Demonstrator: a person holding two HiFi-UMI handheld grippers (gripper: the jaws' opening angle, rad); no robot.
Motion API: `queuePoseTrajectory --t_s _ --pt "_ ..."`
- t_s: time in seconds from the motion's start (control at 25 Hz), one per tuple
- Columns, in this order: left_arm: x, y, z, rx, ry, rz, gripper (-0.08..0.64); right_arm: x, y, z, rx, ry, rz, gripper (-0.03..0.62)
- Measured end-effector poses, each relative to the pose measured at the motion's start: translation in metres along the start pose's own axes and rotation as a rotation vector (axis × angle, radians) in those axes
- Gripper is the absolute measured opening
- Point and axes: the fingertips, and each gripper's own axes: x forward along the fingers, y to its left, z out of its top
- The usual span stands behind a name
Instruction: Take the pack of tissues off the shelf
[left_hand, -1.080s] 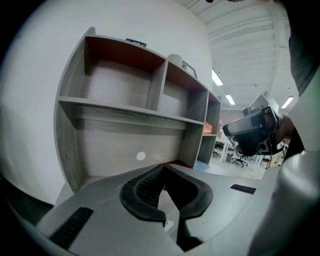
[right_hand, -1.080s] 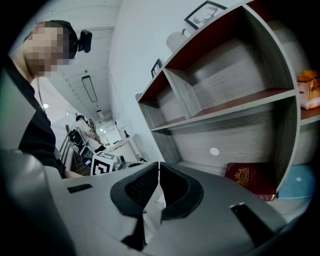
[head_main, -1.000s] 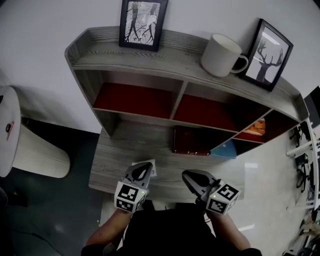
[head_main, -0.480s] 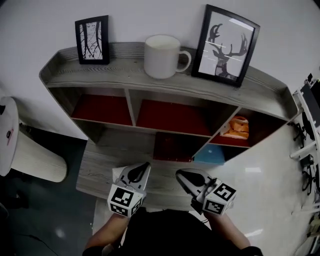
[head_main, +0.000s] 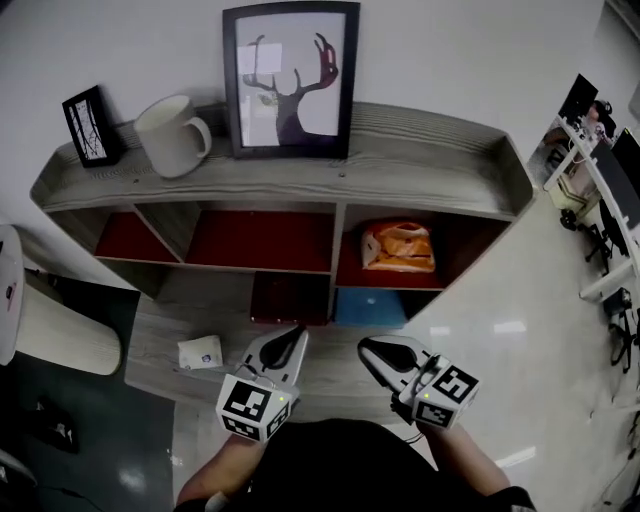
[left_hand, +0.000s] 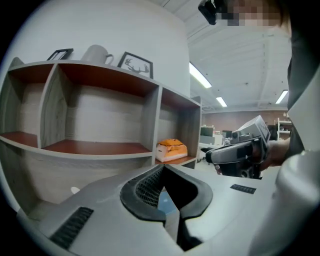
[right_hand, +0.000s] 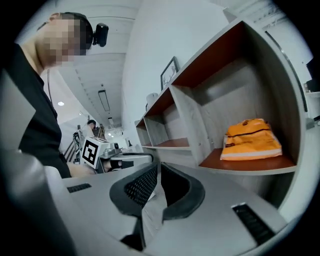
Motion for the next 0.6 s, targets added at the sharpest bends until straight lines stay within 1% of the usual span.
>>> queuePoseTrajectory --t_s 0.2,0.4,0.44,0.52,0.6 --pt "0.022 -0.036 0.01 0.018 -0.001 -0.021 0.012 -0.042 -0.036 0.005 -0.051 0.004 -0.059 0.02" --pt "0.03 -0.053 0.028 0.065 -0.012 -0.065 0.012 -0.052 -0.051 0.01 -0.069 -0.006 -0.103 0.025" --pt "0.03 -0.054 0.032 0.073 -0.019 -0.074 0.012 -0.051 -0.053 0.009 -0.077 0.001 -0.11 0.041" --pt "0.033 -0.052 0.038 0.077 -0.03 -0.083 0.012 -0.048 -0.058 0.009 -0.092 0.017 -0.128 0.117" --pt "0.036 -0.049 0.042 0.068 -0.036 -0.086 0.012 -0.047 -0.064 0.01 -0.103 0.022 -0.151 0.141"
